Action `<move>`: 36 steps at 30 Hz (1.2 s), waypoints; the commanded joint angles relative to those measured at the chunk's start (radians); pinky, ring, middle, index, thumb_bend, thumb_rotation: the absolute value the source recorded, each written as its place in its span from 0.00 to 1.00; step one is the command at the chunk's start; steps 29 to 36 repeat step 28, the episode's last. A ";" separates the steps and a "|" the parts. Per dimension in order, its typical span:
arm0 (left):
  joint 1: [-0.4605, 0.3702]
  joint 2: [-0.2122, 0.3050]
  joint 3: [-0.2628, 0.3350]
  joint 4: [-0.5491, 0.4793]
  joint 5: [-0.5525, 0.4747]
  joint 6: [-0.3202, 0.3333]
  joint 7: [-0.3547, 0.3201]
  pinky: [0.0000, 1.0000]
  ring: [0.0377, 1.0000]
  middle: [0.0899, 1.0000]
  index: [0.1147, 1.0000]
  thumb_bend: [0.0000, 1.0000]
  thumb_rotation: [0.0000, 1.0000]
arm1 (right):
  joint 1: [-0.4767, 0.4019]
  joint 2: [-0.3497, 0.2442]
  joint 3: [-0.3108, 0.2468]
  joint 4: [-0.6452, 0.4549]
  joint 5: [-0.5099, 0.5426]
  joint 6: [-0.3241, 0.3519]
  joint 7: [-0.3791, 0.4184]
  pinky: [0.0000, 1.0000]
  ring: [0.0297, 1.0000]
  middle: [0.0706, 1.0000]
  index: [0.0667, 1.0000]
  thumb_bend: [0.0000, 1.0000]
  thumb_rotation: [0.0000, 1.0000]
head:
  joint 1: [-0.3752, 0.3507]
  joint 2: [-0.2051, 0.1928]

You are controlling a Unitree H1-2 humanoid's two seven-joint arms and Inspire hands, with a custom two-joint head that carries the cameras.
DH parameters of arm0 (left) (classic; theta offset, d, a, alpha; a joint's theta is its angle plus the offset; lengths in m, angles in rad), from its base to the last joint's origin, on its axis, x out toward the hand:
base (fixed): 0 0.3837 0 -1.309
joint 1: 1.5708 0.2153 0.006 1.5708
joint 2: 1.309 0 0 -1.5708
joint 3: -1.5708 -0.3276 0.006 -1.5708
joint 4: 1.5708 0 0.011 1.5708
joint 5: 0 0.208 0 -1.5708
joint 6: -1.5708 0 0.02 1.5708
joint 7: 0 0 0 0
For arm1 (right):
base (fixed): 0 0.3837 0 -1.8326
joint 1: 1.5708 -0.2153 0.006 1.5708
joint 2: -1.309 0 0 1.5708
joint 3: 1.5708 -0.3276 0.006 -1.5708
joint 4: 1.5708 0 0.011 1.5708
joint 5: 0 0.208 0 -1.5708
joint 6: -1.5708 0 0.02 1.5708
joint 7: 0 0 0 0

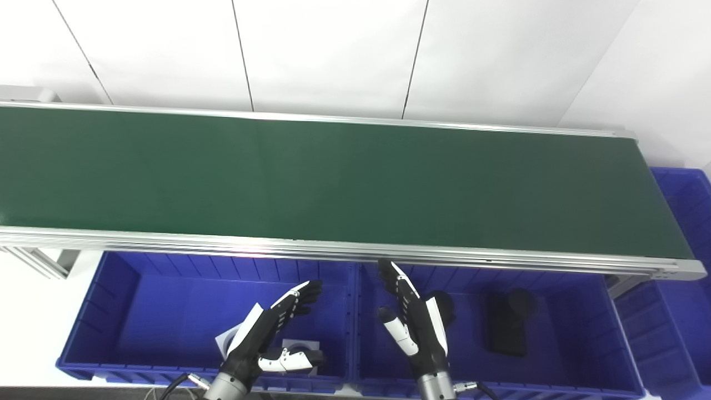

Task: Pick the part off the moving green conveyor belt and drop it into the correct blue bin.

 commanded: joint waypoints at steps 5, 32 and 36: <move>-0.001 -0.031 0.001 -0.043 -0.010 -0.038 0.005 0.84 0.88 0.89 0.87 0.92 0.53 | -0.001 -0.014 -0.010 -0.046 0.007 -0.037 0.010 0.89 0.90 0.90 0.90 0.84 0.92 | 0.077 0.003; -0.014 -0.098 -0.006 -0.065 0.026 -0.038 0.108 0.89 0.91 0.91 0.88 0.98 0.62 | 0.024 -0.047 -0.077 -0.070 0.061 -0.037 0.104 0.90 0.89 0.88 0.90 0.81 0.93 | 0.207 -0.010; -0.014 -0.098 -0.006 -0.065 0.026 -0.038 0.108 0.89 0.91 0.91 0.88 0.98 0.62 | 0.024 -0.047 -0.077 -0.070 0.061 -0.037 0.104 0.90 0.89 0.88 0.90 0.81 0.93 | 0.207 -0.010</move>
